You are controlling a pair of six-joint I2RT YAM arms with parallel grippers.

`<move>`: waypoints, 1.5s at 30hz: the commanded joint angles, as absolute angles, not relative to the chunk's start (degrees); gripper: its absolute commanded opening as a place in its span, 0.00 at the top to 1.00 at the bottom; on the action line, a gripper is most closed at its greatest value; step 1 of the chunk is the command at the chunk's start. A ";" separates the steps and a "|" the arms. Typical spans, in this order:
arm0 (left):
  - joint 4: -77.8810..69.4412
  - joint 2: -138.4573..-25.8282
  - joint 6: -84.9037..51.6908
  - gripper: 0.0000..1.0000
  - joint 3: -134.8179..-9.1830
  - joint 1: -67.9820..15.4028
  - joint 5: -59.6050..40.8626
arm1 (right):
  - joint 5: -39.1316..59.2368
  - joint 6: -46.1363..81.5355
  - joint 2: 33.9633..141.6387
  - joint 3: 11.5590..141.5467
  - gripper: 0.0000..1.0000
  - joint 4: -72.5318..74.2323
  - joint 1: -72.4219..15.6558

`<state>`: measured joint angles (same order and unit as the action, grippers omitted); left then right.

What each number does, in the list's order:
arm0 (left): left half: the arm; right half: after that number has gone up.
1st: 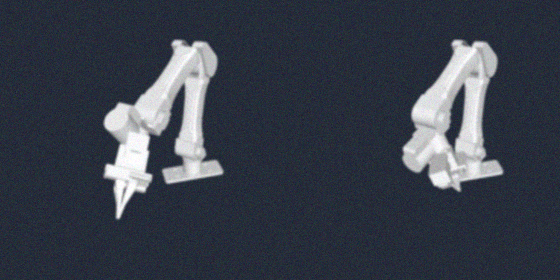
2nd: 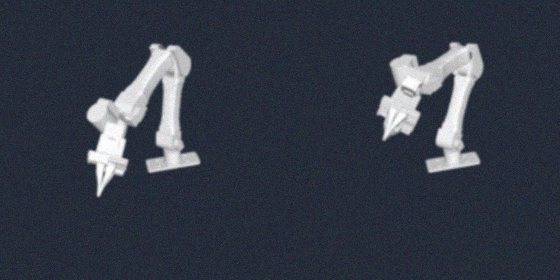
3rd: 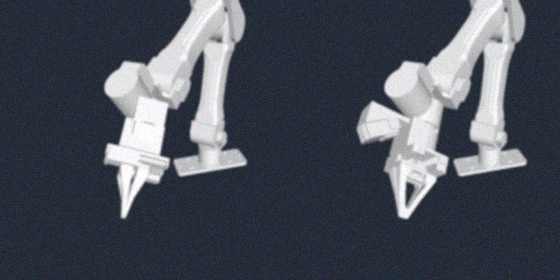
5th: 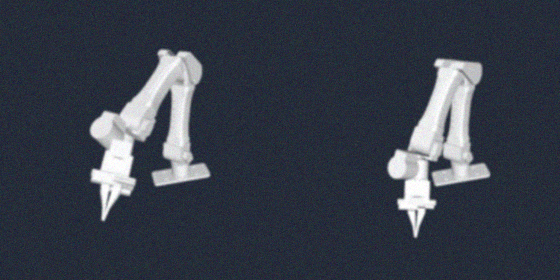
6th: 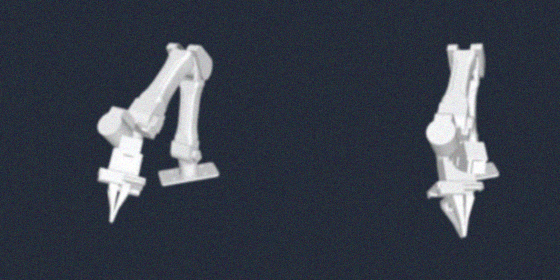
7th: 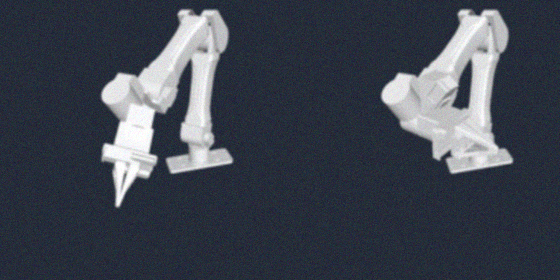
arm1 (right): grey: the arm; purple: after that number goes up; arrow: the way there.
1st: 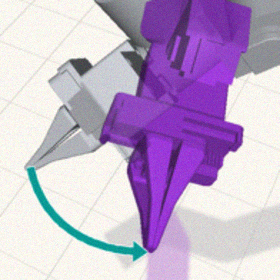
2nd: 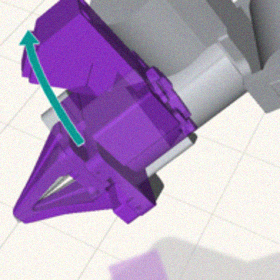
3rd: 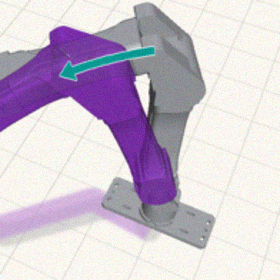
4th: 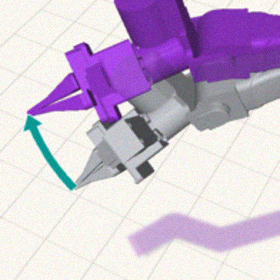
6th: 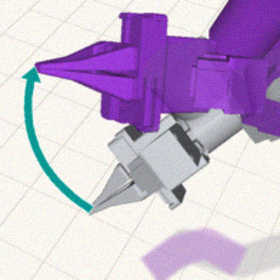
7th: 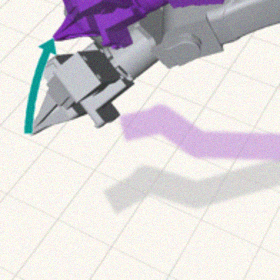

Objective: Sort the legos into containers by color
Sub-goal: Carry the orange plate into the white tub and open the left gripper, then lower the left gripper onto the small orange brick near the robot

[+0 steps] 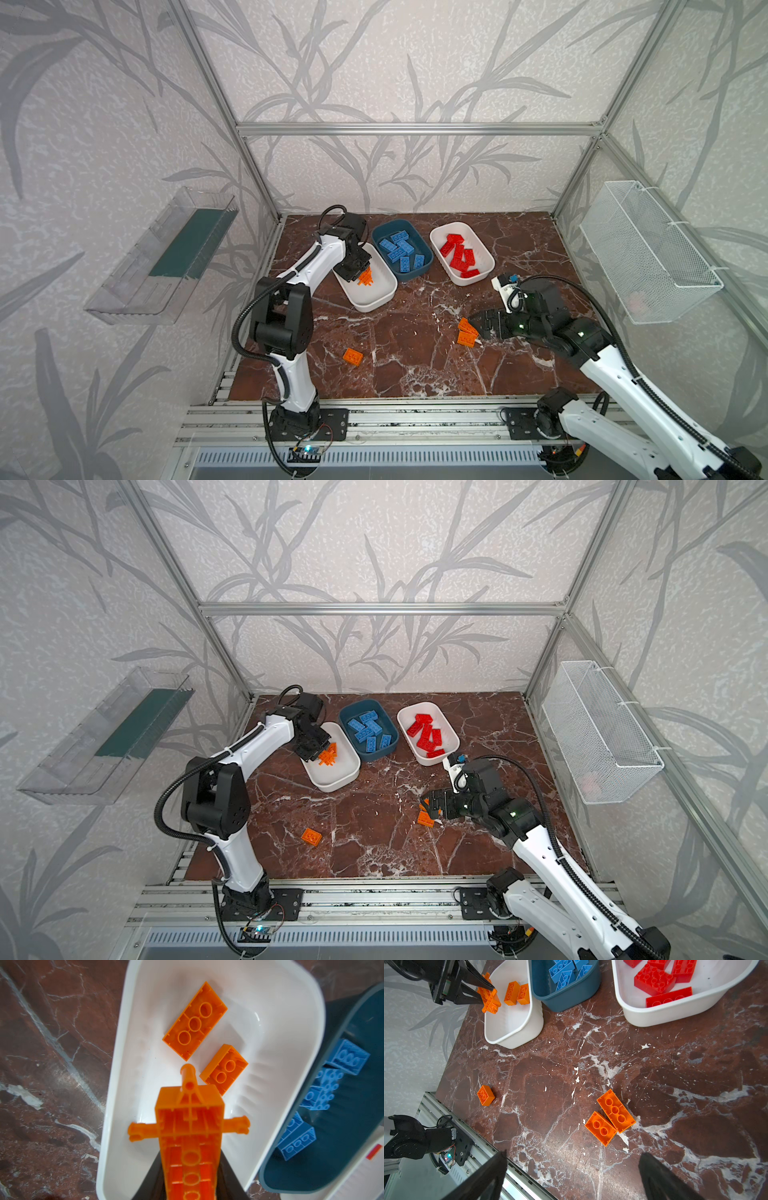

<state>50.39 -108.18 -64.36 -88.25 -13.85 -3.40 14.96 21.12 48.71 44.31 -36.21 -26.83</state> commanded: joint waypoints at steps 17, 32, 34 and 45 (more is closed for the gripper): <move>58.51 -93.65 -56.62 0.19 -83.42 -18.42 4.20 | 14.23 21.80 44.98 46.87 0.01 -39.31 -26.72; 55.76 -54.06 -74.32 0.01 -40.37 -34.83 5.90 | 14.78 23.23 37.30 43.57 0.01 -41.31 -29.12; 56.03 -52.15 -75.28 0.01 -38.09 -35.81 5.56 | 14.19 23.77 36.51 42.80 0.01 -41.26 -29.90; 48.01 -49.28 -85.09 0.01 -27.44 -41.83 4.58 | 9.85 25.34 34.34 42.51 0.01 -42.76 -34.78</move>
